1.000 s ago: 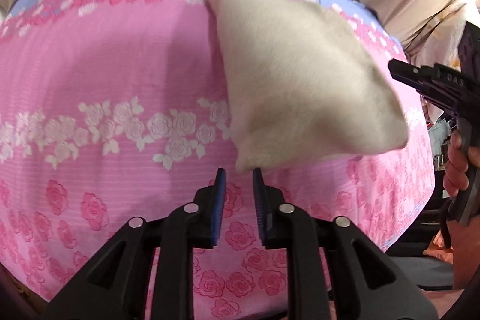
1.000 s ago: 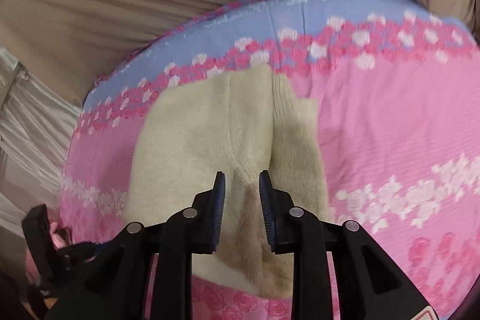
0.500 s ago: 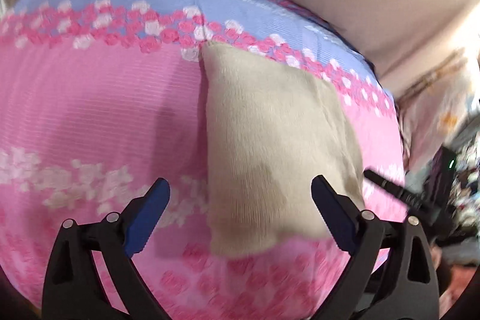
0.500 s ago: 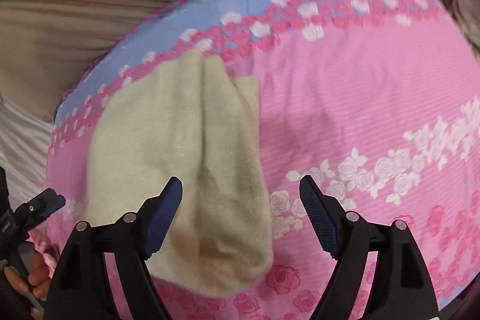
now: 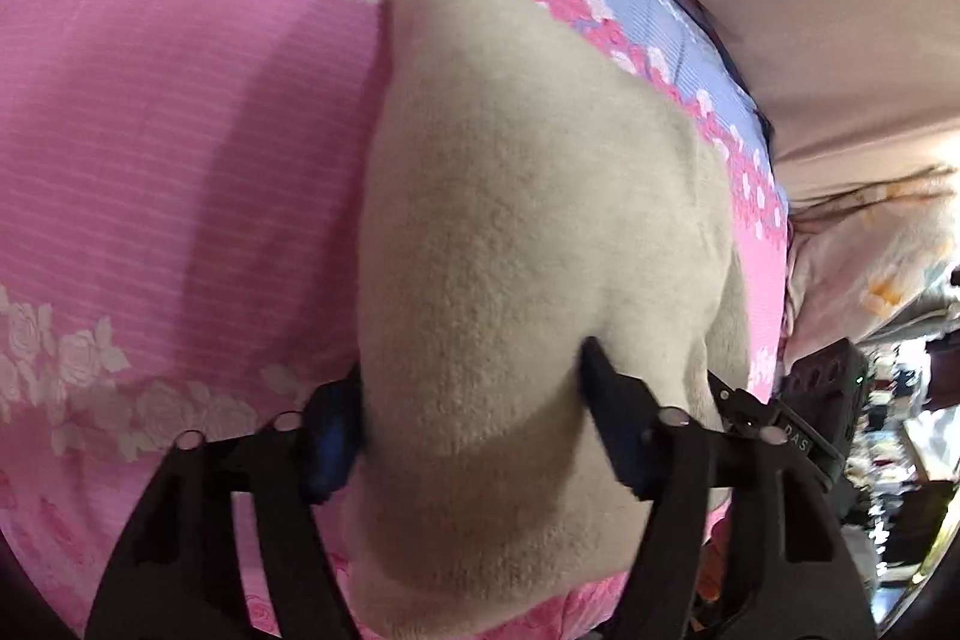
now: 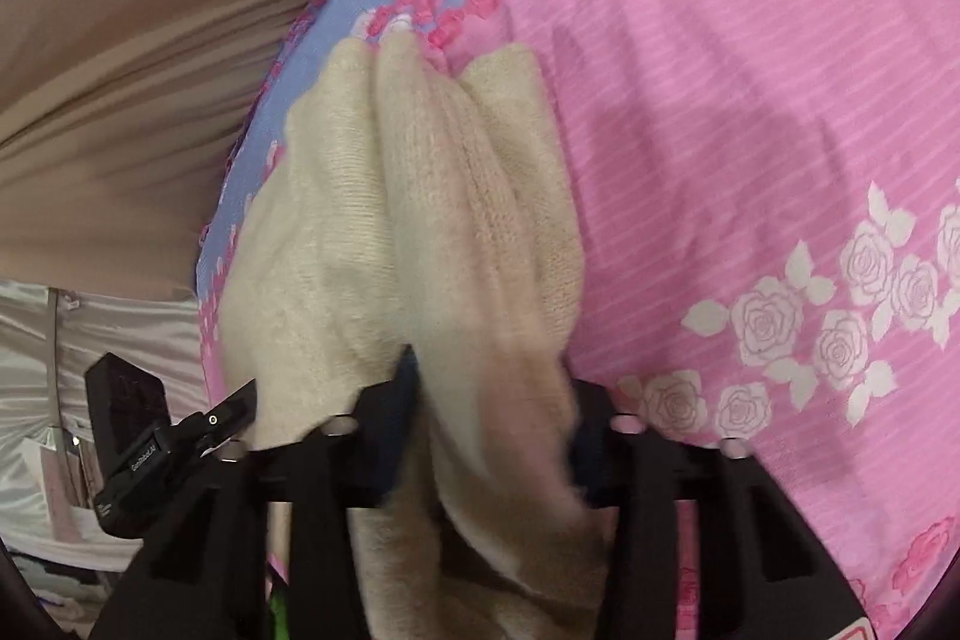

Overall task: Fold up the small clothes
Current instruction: 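Grasp one end of the folded sweater with the right tool, then the left tool, then lift the sweater end with both tools, fold it over onto itself, and release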

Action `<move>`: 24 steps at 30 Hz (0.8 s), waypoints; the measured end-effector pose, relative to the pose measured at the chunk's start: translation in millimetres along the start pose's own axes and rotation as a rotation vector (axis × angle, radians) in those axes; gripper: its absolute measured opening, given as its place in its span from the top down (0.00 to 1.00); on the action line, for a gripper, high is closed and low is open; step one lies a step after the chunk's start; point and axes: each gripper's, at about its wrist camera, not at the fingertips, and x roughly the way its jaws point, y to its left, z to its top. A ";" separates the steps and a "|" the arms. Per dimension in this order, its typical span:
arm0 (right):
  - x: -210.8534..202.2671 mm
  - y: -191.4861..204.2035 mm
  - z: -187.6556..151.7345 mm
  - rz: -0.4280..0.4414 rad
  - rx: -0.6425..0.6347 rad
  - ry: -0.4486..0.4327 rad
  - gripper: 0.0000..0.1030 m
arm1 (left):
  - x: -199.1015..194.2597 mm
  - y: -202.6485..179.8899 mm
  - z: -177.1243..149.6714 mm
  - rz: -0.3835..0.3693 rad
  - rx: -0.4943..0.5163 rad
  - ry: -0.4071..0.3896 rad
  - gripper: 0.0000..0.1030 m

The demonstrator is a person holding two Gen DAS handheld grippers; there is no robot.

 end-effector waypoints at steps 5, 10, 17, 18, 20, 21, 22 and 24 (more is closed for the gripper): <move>-39.8 26.2 7.0 0.003 -0.045 -0.090 0.79 | -24.6 -43.9 0.6 0.003 0.090 -0.018 0.61; -109.7 44.4 12.6 -0.002 -0.080 -0.222 0.79 | -63.2 -112.3 -6.7 -0.006 0.241 -0.084 0.61; -203.2 51.3 10.9 0.017 -0.102 -0.391 0.79 | -105.6 -198.1 -9.9 -0.021 0.417 -0.171 0.61; -214.6 53.3 10.2 0.019 -0.106 -0.413 0.79 | -111.7 -208.1 -10.6 -0.021 0.438 -0.183 0.61; -235.3 56.2 7.3 0.026 -0.112 -0.455 0.79 | -125.4 -226.9 -13.5 -0.025 0.483 -0.207 0.61; -246.0 57.7 3.9 0.027 -0.120 -0.476 0.79 | -128.8 -231.4 -13.7 -0.028 0.494 -0.214 0.61; -254.8 60.3 2.4 0.030 -0.126 -0.496 0.79 | -134.8 -238.9 -14.7 -0.032 0.511 -0.224 0.61; -271.8 63.1 -4.2 0.040 -0.133 -0.532 0.79 | -144.8 -250.8 -16.6 -0.040 0.538 -0.247 0.61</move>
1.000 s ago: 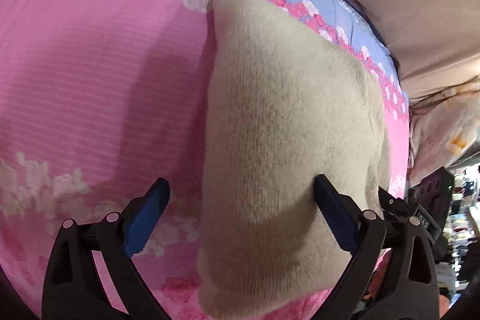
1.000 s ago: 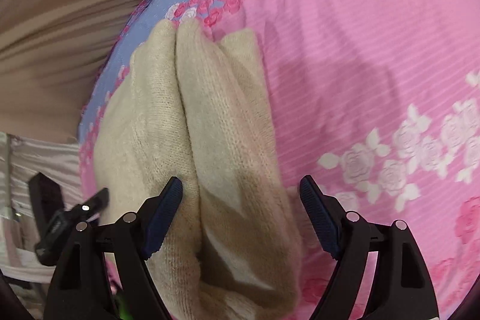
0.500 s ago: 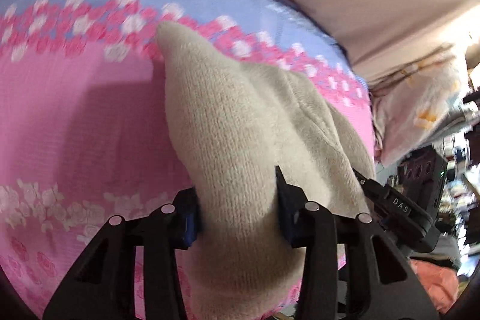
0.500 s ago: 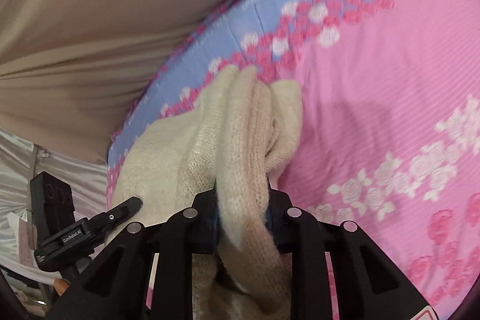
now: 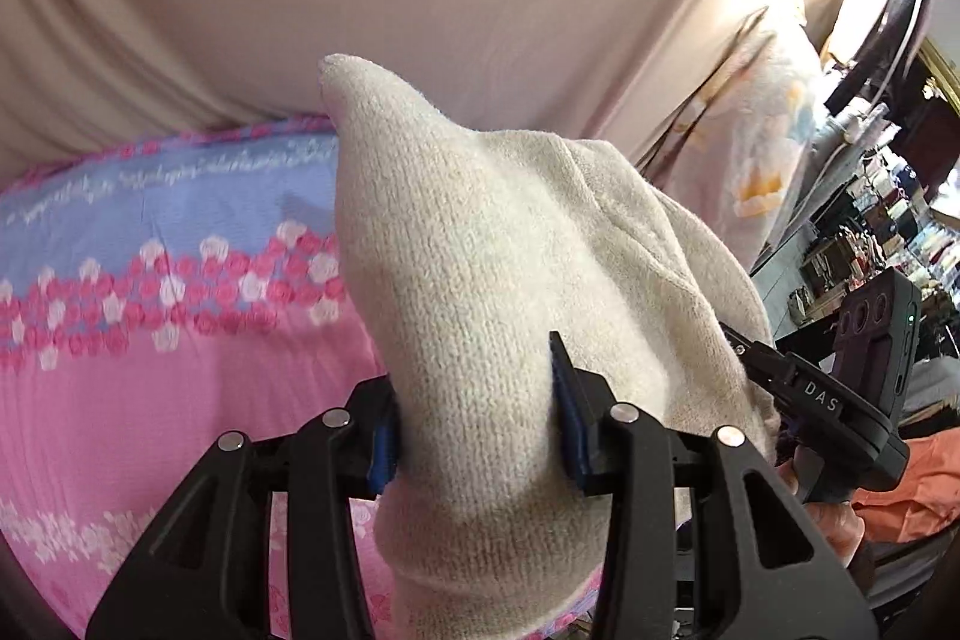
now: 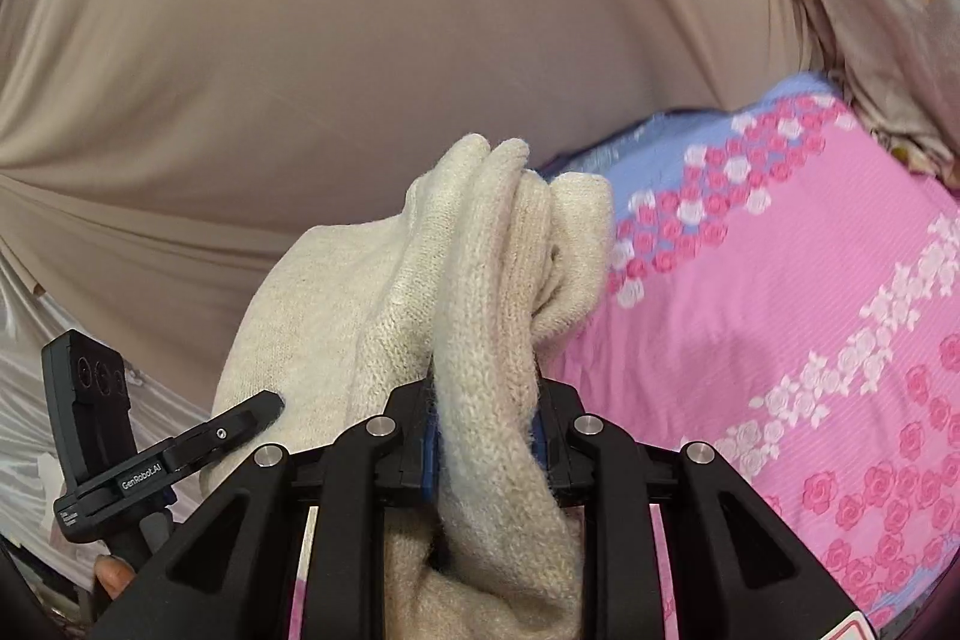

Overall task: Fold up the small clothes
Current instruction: 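Lift the sweater end with both tools, fold it over onto itself, and release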

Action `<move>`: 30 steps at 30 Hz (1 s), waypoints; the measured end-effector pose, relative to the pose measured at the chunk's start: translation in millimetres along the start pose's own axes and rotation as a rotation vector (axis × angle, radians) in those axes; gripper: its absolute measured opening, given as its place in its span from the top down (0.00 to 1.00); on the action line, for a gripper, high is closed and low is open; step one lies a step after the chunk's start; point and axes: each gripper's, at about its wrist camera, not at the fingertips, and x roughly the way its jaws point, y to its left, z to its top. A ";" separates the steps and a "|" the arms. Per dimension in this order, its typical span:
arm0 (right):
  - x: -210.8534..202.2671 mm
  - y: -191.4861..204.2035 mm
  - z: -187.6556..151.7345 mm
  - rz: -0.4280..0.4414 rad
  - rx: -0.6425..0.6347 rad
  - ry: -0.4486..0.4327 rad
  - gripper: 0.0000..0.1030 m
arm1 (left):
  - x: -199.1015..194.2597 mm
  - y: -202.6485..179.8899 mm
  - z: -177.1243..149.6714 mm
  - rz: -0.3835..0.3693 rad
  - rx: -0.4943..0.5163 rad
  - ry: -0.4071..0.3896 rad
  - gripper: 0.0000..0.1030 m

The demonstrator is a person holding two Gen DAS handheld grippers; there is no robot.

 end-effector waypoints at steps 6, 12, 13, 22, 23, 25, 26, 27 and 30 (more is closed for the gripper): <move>-30.1 24.4 15.3 0.027 -0.051 -0.079 0.79 | -32.6 -18.9 13.9 -0.006 0.055 -0.070 0.61; -40.7 61.9 18.5 0.058 -0.123 -0.111 0.79 | -70.6 -13.4 22.1 0.010 0.070 -0.140 0.60; -41.2 68.1 18.4 0.063 -0.134 -0.113 0.79 | -76.5 -10.5 22.3 0.013 0.069 -0.151 0.60; -28.3 142.7 10.6 0.168 -0.248 -0.101 0.79 | -149.1 32.7 19.5 0.065 0.034 -0.260 0.60; -24.4 153.1 8.5 0.184 -0.261 -0.095 0.79 | -158.4 40.2 17.7 0.072 0.027 -0.273 0.60; -14.8 174.9 3.0 0.208 -0.293 -0.076 0.79 | -174.6 54.2 14.0 0.095 0.016 -0.294 0.60; -8.8 184.8 -0.4 0.222 -0.304 -0.064 0.79 | -182.6 62.7 11.9 0.106 0.008 -0.304 0.60; -1.7 194.0 -3.8 0.233 -0.316 -0.052 0.79 | -189.8 71.0 9.4 0.119 0.000 -0.311 0.60; 21.9 223.0 -19.2 0.261 -0.351 -0.011 0.79 | -210.1 100.2 0.4 0.159 -0.026 -0.326 0.60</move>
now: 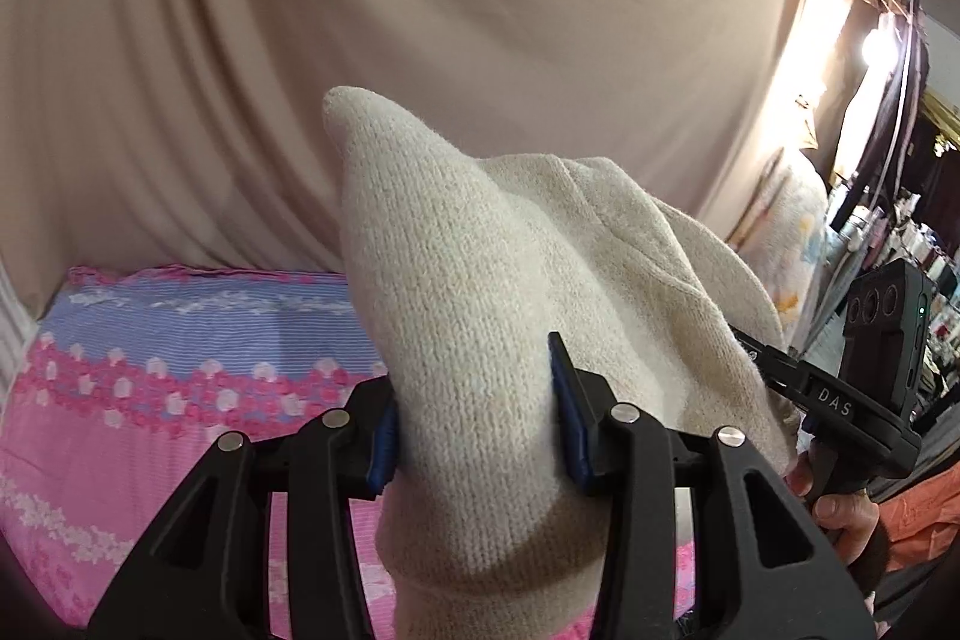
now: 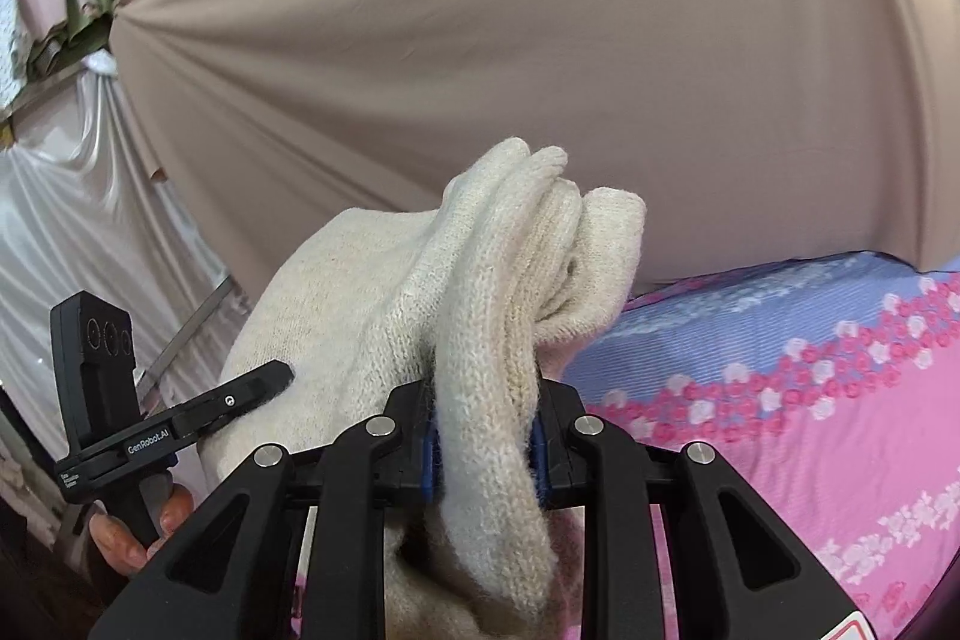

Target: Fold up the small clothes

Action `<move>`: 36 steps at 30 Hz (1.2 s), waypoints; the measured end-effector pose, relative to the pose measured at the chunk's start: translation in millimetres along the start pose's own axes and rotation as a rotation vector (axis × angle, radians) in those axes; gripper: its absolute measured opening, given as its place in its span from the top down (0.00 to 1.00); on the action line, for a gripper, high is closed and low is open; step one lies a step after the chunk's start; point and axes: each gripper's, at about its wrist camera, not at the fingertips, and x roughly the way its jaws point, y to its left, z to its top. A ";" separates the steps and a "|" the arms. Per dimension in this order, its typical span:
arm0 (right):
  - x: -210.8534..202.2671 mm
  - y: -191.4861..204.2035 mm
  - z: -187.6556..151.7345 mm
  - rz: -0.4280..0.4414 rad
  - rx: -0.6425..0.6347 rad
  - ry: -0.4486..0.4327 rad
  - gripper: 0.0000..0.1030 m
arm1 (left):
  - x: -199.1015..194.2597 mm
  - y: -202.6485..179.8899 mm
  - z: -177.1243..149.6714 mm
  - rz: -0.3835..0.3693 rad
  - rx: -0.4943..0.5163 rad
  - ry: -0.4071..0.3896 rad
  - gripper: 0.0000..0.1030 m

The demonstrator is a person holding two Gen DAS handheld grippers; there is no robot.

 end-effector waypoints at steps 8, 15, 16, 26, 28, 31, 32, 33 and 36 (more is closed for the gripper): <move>83.6 51.6 -30.9 0.065 -0.018 0.103 0.79 | -22.3 88.7 -12.4 0.102 -0.050 -0.014 0.60; 132.8 84.8 -49.3 0.053 -0.050 0.144 0.78 | -23.7 148.0 -26.9 0.142 -0.074 0.011 0.59; 144.1 83.9 -57.0 0.042 -0.043 0.152 0.78 | -18.4 154.3 -30.9 0.141 -0.077 0.018 0.59; 210.7 -22.4 -200.3 -0.358 0.056 0.340 0.67 | 97.6 261.1 -189.7 0.406 -0.182 0.345 0.40; 199.5 -15.7 -204.3 -0.307 0.091 0.327 0.75 | 90.8 254.5 -200.2 0.387 -0.183 0.336 0.39; 214.4 12.1 -201.4 -0.244 0.039 0.354 0.87 | 95.2 237.4 -199.4 0.346 -0.172 0.342 0.39; 222.7 18.5 -200.8 -0.232 0.025 0.363 0.88 | 99.6 227.2 -196.7 0.339 -0.146 0.347 0.39; 235.7 26.0 -203.4 -0.226 -0.002 0.383 0.88 | 103.9 222.4 -194.2 0.334 -0.127 0.352 0.37; 271.1 23.6 -222.2 -0.257 -0.041 0.476 0.88 | 116.6 204.4 -192.7 0.345 -0.059 0.376 0.37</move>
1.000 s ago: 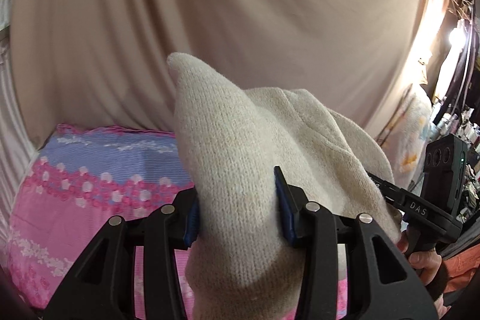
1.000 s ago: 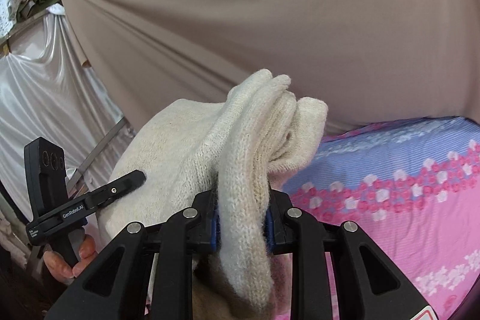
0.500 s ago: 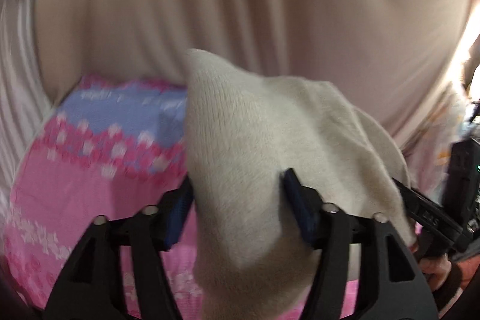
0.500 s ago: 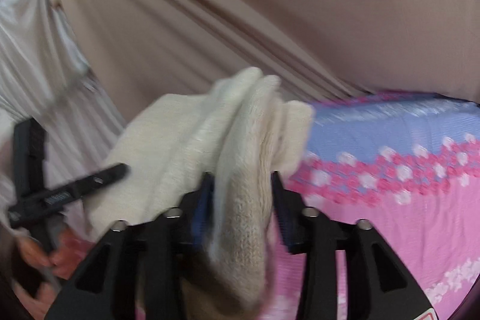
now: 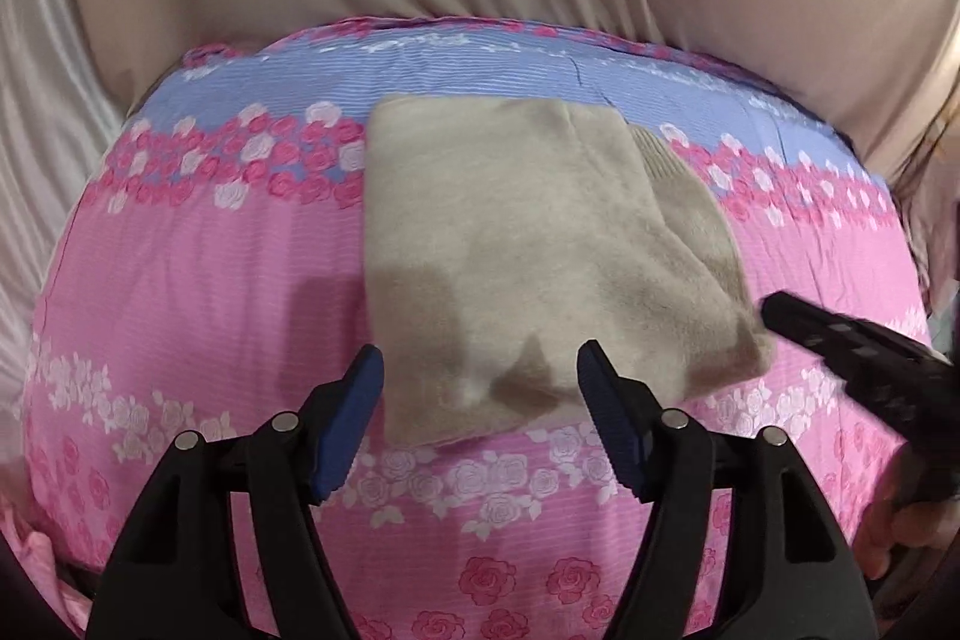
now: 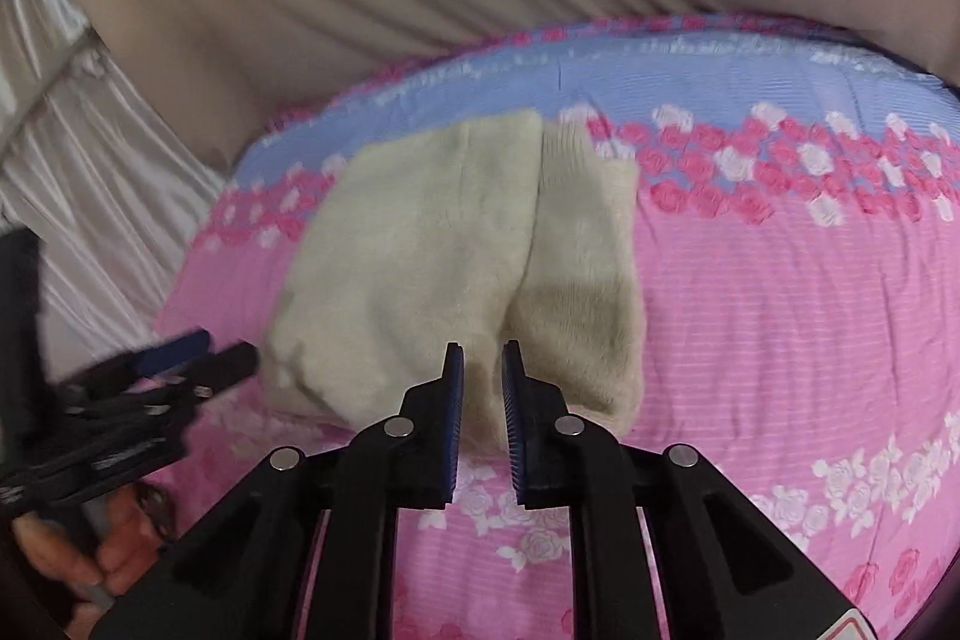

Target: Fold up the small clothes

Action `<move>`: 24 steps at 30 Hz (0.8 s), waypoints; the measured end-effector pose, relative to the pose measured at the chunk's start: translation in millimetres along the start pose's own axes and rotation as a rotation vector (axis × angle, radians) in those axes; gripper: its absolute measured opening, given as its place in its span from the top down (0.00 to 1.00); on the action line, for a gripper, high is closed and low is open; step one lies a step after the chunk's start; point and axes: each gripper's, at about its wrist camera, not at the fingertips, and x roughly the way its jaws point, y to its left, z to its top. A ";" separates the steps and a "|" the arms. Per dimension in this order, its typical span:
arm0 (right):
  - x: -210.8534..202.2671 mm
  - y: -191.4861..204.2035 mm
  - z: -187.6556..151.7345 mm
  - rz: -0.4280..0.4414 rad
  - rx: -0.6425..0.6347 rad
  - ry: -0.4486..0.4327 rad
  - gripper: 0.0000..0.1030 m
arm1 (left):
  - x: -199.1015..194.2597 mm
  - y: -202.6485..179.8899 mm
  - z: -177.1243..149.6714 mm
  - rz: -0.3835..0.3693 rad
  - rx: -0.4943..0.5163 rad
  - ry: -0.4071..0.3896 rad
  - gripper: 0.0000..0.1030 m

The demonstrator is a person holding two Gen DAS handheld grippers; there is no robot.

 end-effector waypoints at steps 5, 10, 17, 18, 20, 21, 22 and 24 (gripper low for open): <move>39.0 -21.7 -14.8 -0.109 0.029 0.122 0.93 | 9.4 -5.6 0.2 0.008 0.007 0.033 0.37; -13.7 -11.0 -9.5 -0.111 0.056 -0.019 0.88 | 9.9 1.5 -4.0 0.029 -0.017 0.047 0.36; -59.5 5.5 -26.9 -0.199 0.081 -0.168 0.59 | -1.9 -1.8 -17.2 0.082 -0.006 0.002 0.21; -61.7 7.6 -32.0 -0.212 0.086 -0.181 0.57 | -5.3 -3.3 -21.1 0.094 -0.004 -0.018 0.17; -63.1 12.0 -44.3 -0.228 0.085 -0.197 0.52 | -9.8 -4.5 -27.0 0.097 -0.003 -0.040 0.17; -62.4 13.9 -49.7 -0.232 0.083 -0.196 0.52 | -11.0 -5.7 -30.1 0.093 0.000 -0.041 0.17; -60.3 16.0 -56.0 -0.233 0.077 -0.186 0.52 | -11.3 -6.6 -34.1 0.090 0.001 -0.037 0.17; -55.1 19.5 -66.2 -0.235 0.072 -0.172 0.52 | -10.4 -7.3 -40.5 0.085 0.004 -0.027 0.17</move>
